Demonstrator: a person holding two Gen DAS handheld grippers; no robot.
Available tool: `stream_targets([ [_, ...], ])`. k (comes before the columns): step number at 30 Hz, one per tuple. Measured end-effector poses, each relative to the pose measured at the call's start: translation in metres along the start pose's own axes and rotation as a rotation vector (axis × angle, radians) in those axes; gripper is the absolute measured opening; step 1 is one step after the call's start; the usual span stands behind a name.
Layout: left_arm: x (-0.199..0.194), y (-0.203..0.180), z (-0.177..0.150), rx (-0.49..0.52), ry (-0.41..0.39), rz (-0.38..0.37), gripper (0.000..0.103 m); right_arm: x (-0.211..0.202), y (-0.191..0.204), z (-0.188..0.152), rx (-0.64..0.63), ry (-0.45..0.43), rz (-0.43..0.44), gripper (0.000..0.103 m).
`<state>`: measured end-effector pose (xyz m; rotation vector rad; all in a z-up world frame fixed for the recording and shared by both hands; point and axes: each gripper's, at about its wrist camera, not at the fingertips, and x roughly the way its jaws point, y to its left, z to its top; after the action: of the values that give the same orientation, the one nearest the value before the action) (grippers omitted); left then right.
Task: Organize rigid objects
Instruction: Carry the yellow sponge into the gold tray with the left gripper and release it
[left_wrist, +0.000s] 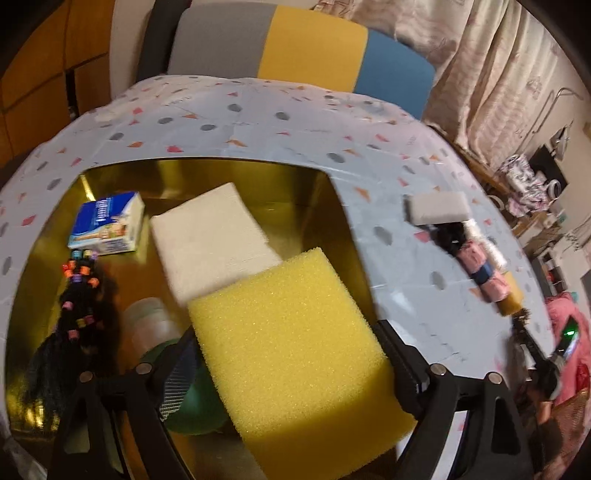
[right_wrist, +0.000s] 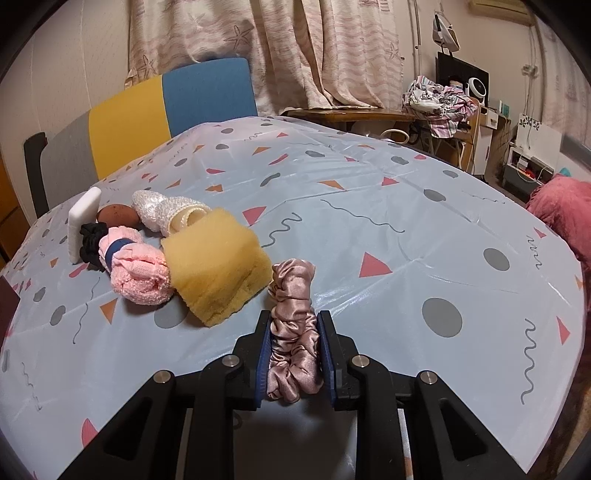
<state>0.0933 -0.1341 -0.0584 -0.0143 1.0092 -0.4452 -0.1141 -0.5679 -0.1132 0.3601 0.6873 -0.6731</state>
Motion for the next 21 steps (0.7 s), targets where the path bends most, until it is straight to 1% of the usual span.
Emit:
stream_targets([
  [3, -0.002, 0.002, -0.004, 0.017, -0.010, 0.022, 0.093, 0.000, 0.003, 0.000, -0.013, 0.003, -0.014, 0.024],
  [4, -0.002, 0.003, -0.005, 0.019, -0.012, 0.016, 0.094, 0.000, 0.004, 0.000, -0.019, 0.004, -0.018, 0.024],
  [6, -0.004, 0.004, -0.007, 0.029, -0.007, -0.013, 0.101, -0.001, 0.004, 0.000, -0.022, 0.009, -0.020, 0.024],
  [7, -0.004, 0.004, -0.007, 0.037, -0.004, -0.024, 0.102, -0.002, 0.004, 0.001, -0.023, 0.012, -0.020, 0.024],
  [8, -0.005, 0.004, -0.008, 0.051, -0.003, -0.030, 0.102, -0.003, 0.004, 0.002, -0.024, 0.013, -0.020, 0.024],
  [11, -0.010, 0.002, -0.009, 0.081, -0.016, -0.007, 0.102, -0.009, 0.003, 0.002, -0.028, 0.006, -0.025, 0.022],
  [13, -0.014, 0.003, -0.010, 0.080, -0.017, -0.021, 0.102, -0.012, 0.002, 0.001, -0.017, 0.007, -0.019, 0.022],
  [17, -0.026, 0.005, -0.015, 0.076, -0.045, -0.032, 0.101, -0.024, 0.003, -0.003, 0.003, 0.005, 0.015, 0.022],
  [21, -0.034, 0.007, -0.021, 0.040, -0.074, -0.100, 0.101, -0.039, 0.010, -0.004, 0.008, -0.003, 0.064, 0.022],
])
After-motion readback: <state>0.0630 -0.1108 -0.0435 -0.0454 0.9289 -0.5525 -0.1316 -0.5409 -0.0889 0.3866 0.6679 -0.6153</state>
